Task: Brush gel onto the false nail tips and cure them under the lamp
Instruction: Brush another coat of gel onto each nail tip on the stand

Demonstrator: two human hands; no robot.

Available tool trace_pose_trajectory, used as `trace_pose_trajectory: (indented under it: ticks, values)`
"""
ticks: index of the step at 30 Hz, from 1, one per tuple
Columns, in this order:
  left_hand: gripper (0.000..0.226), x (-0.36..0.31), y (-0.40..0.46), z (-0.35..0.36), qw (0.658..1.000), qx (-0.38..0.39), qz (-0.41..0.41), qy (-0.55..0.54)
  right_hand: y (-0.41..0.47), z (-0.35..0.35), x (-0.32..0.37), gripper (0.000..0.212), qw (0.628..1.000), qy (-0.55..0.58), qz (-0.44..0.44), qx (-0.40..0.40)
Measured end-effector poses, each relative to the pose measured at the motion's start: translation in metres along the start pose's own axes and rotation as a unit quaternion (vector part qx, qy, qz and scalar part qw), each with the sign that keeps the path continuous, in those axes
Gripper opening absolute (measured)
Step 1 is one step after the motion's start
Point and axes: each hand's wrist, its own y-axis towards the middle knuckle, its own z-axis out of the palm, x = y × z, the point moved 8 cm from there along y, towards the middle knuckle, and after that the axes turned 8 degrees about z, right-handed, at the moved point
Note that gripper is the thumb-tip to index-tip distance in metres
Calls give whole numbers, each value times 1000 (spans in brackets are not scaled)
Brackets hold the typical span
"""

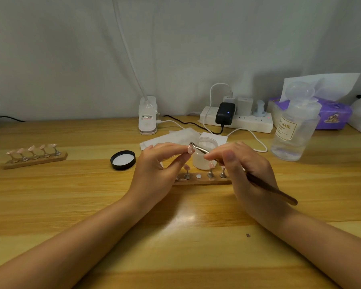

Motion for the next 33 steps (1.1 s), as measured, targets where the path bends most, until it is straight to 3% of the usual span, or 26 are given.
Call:
trace_pose_trajectory:
  ticks: [26, 29, 33]
  values:
    - [20, 7, 0, 1, 1000, -7, -17, -25, -3, -4, -8, 34, 997, 44, 56, -6]
    - [23, 6, 1, 1, 1000, -3, -6, -14, -1, 0, -5, 27, 999, 20, 37, 3]
    - [24, 9, 1, 1, 1000, -4, -7, -8, -2, 4, -2, 40, 1000, 8, 8, 17]
